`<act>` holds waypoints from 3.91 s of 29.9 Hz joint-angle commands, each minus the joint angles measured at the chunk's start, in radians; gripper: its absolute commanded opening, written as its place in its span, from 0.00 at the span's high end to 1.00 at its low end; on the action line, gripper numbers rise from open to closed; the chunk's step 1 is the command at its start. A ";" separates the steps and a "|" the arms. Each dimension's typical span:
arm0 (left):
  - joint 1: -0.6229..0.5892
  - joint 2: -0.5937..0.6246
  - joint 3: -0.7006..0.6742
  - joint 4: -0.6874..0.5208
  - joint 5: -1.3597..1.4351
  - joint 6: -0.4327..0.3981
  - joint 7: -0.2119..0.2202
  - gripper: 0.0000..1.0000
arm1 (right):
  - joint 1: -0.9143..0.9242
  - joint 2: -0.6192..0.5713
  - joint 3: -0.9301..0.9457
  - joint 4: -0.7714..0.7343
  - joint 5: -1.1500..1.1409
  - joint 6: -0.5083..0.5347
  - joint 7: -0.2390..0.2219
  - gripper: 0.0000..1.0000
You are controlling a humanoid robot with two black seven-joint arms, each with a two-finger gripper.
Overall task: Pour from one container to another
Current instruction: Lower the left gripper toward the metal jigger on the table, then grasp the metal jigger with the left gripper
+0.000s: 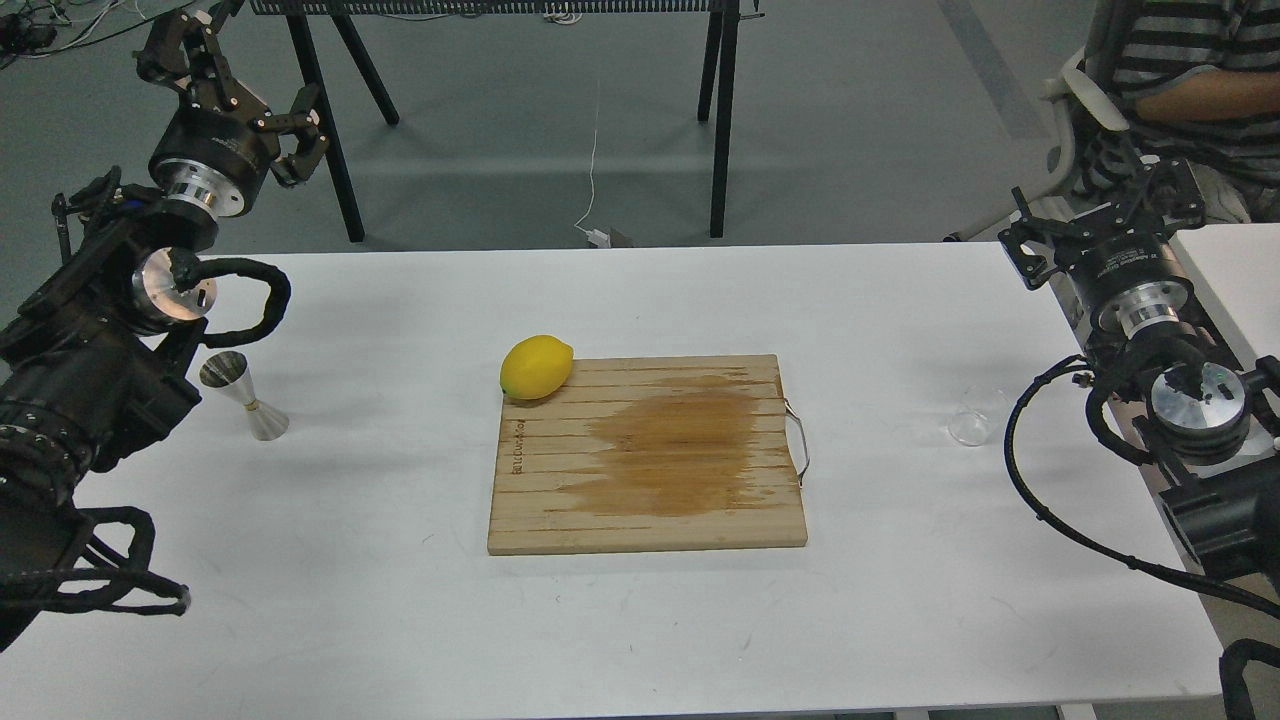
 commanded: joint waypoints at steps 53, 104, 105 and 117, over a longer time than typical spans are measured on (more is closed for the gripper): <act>0.637 0.872 0.472 -1.004 1.337 0.506 0.144 0.00 | -0.001 0.020 0.071 0.002 0.011 0.072 0.034 0.01; 0.490 0.219 0.466 -0.271 1.306 0.703 0.224 0.03 | -0.012 0.020 0.062 -0.003 0.009 0.065 0.038 0.01; 0.485 0.211 0.466 -0.263 1.307 0.708 0.223 0.03 | -0.012 0.020 0.061 -0.003 0.009 0.065 0.038 0.01; 0.463 0.169 0.468 -0.205 1.306 0.711 0.214 0.08 | -0.011 0.020 0.059 -0.006 0.009 0.065 0.038 0.01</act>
